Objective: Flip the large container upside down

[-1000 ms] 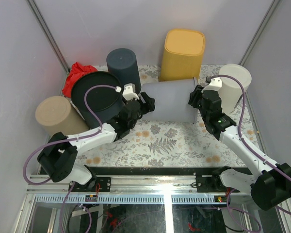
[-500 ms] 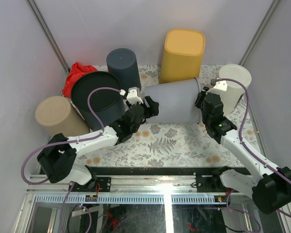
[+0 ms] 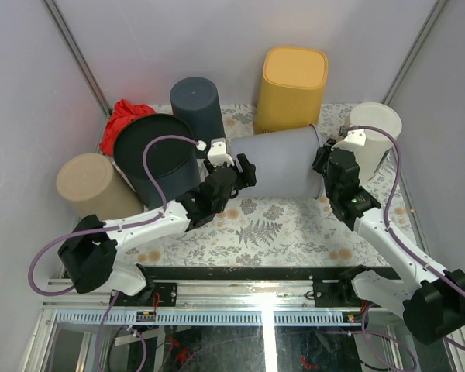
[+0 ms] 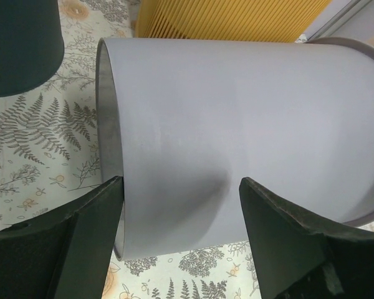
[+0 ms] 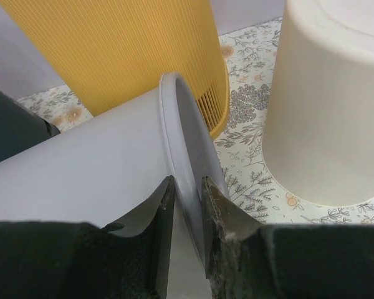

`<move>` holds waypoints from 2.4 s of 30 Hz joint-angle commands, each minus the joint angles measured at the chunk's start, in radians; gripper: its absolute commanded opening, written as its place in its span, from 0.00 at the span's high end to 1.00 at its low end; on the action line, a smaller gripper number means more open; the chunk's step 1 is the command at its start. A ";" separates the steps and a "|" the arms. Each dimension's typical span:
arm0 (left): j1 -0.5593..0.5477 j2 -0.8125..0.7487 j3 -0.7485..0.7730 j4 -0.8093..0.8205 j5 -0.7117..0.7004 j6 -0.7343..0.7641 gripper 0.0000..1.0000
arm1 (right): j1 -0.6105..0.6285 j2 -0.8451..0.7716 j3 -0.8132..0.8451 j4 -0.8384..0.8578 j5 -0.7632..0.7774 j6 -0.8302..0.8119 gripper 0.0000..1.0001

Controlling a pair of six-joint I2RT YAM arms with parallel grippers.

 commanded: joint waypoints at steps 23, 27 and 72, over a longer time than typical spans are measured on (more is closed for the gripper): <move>-0.165 -0.081 0.279 -0.020 -0.011 0.140 0.29 | 0.014 -0.106 -0.213 0.118 -0.360 0.295 1.00; -0.170 -0.073 0.274 -0.017 -0.012 0.142 0.29 | 0.014 -0.108 -0.282 0.185 -0.372 0.342 1.00; -0.176 -0.463 -0.073 -0.105 -0.065 0.147 0.27 | 0.014 -0.032 -0.263 0.090 -0.194 0.177 0.02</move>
